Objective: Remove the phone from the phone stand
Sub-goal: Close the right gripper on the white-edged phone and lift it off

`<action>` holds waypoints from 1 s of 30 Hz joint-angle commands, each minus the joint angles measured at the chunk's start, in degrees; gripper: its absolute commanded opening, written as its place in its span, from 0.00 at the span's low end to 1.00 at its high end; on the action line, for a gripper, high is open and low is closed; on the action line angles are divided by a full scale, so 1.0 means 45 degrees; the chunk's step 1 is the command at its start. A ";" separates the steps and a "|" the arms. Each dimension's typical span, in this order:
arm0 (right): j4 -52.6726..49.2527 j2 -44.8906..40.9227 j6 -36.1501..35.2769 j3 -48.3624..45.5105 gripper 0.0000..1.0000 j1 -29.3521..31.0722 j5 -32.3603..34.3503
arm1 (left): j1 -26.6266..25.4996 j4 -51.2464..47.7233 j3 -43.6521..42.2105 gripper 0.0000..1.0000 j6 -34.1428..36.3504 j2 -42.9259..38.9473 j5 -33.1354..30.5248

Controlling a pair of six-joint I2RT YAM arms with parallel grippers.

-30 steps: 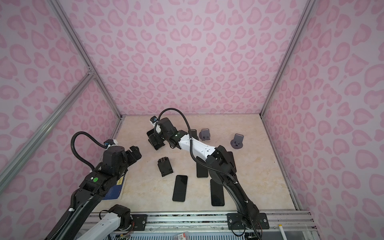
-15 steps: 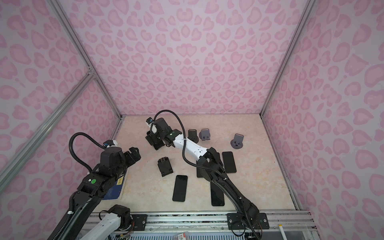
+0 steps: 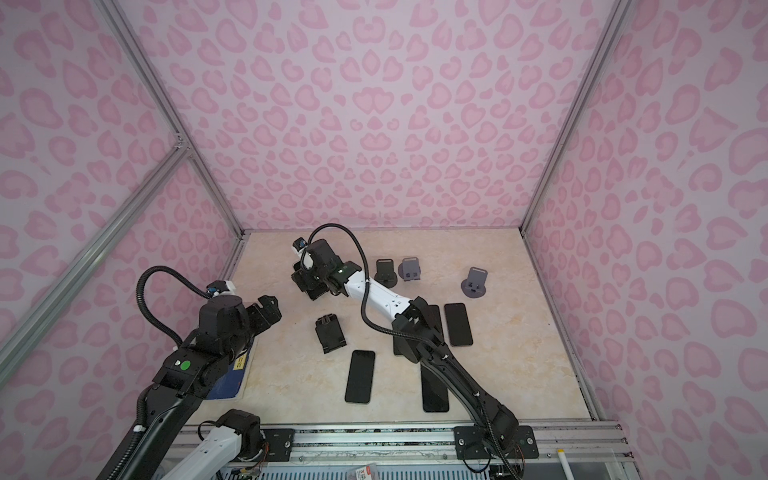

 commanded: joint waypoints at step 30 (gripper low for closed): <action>0.1143 -0.1922 -0.0045 -0.2044 0.67 0.0557 0.1826 | 0.0028 0.0010 0.0466 0.95 0.0733 -0.0375 0.0080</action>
